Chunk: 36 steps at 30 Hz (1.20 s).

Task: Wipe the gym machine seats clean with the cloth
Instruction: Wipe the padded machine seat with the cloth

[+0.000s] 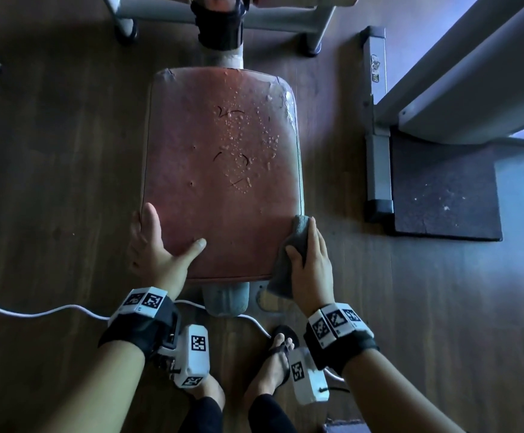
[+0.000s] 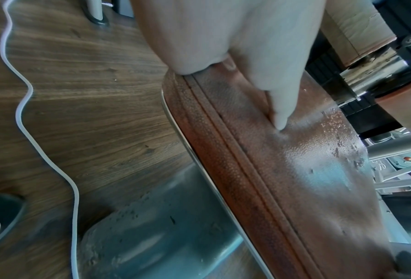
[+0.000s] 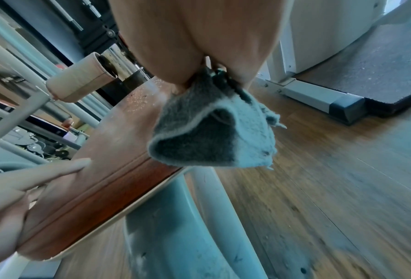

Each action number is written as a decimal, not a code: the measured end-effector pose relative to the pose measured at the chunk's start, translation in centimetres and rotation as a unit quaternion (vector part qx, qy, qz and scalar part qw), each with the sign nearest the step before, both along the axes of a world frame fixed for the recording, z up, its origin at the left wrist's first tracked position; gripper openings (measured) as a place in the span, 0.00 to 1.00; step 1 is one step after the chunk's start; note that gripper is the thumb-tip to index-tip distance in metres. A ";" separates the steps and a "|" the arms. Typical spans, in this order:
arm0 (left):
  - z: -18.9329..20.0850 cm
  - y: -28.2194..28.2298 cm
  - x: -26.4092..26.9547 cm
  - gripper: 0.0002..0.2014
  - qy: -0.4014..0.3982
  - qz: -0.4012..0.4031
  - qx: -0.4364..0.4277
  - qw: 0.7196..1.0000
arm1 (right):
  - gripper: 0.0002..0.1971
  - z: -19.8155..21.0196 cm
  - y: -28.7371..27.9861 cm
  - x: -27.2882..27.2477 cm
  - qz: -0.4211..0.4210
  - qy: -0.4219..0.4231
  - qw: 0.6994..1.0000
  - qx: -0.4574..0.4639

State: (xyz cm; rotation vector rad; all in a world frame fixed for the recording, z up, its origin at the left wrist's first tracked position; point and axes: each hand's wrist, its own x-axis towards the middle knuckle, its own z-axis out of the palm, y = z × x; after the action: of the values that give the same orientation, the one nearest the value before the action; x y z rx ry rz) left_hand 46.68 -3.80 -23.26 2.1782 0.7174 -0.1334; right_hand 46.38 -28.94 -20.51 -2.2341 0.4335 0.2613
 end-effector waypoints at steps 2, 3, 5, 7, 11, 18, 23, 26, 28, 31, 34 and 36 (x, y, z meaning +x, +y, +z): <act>0.1 0.1 0.0 0.58 -0.001 -0.007 0.005 1.000 | 0.33 0.0 -0.2 1.8 0.007 -0.004 1.000 -0.008; 0.1 0.4 0.0 0.58 0.002 -0.012 0.011 1.000 | 0.33 -0.1 -0.1 3.0 0.011 -0.007 1.000 -0.012; 0.4 0.3 0.1 0.58 0.010 -0.026 0.022 0.999 | 0.33 -0.2 -0.2 4.9 0.004 -0.008 1.000 -0.014; 0.7 0.2 0.0 0.57 0.013 -0.026 0.031 0.999 | 0.32 -0.2 -0.1 5.2 -0.001 -0.011 1.000 -0.012; 1.4 -0.3 0.0 0.57 -0.003 -0.015 0.011 1.000 | 0.33 0.2 -0.2 2.4 0.000 -0.006 1.000 -0.005; 2.5 -0.8 0.1 0.56 -0.009 -0.007 0.007 1.000 | 0.33 -0.3 -0.2 4.0 -0.002 0.016 1.000 -0.008; 2.4 -1.0 0.1 0.56 -0.016 0.017 -0.044 0.999 | 0.33 -0.2 -0.3 2.5 0.009 0.003 1.000 -0.009; 2.1 -0.7 0.0 0.56 -0.008 0.012 -0.016 1.000 | 0.34 -0.1 -0.4 2.9 0.027 0.006 1.000 -0.016; 2.1 -0.6 0.0 0.56 0.001 0.010 -0.007 1.000 | 0.34 -0.1 -0.4 4.2 0.037 0.000 0.999 -0.024; 2.4 -0.6 0.2 0.57 0.020 0.008 0.009 1.000 | 0.34 -0.4 -0.3 7.5 0.042 -0.010 0.999 -0.030; 2.6 -0.5 0.2 0.57 0.043 -0.003 0.037 0.998 | 0.34 -0.6 0.0 9.8 0.036 -0.013 0.999 -0.029; 2.8 -0.6 0.2 0.57 0.041 -0.002 0.034 0.999 | 0.33 -0.6 0.2 9.4 0.029 -0.013 0.999 -0.028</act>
State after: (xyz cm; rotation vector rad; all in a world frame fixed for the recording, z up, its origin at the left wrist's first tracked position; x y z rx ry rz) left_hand 46.90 -4.38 -20.45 2.2489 0.7734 -0.2047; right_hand 55.73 -28.76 -21.15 -2.3041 0.3650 0.2525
